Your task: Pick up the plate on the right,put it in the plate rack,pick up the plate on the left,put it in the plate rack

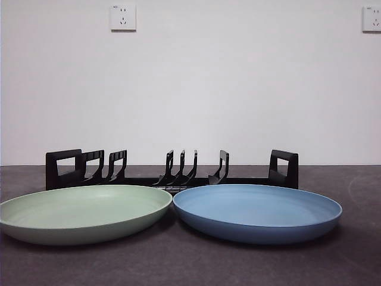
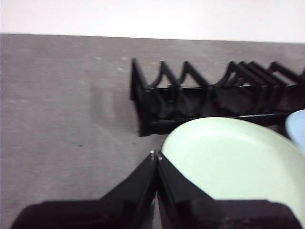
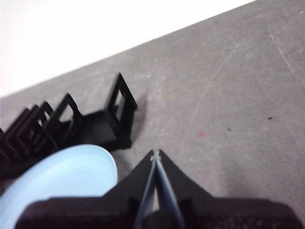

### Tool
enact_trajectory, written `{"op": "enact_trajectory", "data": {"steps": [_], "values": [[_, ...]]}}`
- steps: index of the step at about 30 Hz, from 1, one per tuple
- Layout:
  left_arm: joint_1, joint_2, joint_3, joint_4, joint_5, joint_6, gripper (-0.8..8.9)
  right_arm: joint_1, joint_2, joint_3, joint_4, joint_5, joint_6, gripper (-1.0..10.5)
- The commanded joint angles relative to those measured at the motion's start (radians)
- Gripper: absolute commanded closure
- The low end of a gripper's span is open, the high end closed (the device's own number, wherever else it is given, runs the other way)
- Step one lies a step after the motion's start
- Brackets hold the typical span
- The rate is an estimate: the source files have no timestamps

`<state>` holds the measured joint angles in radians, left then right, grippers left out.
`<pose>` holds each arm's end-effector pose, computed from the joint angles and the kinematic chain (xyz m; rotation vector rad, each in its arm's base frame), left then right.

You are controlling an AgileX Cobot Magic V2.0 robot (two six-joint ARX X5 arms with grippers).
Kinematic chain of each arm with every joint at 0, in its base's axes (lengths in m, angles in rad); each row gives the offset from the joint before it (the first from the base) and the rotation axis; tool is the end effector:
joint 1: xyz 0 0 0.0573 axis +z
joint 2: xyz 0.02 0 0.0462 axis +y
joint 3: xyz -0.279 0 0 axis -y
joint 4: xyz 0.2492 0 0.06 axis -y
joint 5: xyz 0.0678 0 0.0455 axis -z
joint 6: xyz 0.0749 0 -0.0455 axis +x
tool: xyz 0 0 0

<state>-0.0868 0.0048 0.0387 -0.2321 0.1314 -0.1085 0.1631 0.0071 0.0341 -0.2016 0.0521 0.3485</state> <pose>0.1260 -0.0208 0.1453 -0.1121 0.2102 -0.2065 0.1278 0.0171 0.1474 0.3285 0.1911 0.0793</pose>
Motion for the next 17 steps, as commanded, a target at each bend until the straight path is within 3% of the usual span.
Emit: {"op": "enact_trajectory", "data": {"steps": [1,4,11,17], "values": [[0.003,-0.003,-0.013,0.028,0.010,-0.086,8.20,0.002,0.008,0.000,0.011,-0.001,0.040,9.6],[0.003,0.010,0.006,0.026,0.007,-0.127,8.20,0.002,0.050,0.026,0.011,-0.001,0.040,9.6],[0.003,0.145,0.101,0.022,0.010,-0.129,8.20,0.002,0.284,0.142,0.011,-0.004,0.027,9.6],[0.003,0.340,0.211,0.049,0.056,-0.123,8.20,0.002,0.558,0.293,0.011,-0.103,-0.027,9.6]]}}
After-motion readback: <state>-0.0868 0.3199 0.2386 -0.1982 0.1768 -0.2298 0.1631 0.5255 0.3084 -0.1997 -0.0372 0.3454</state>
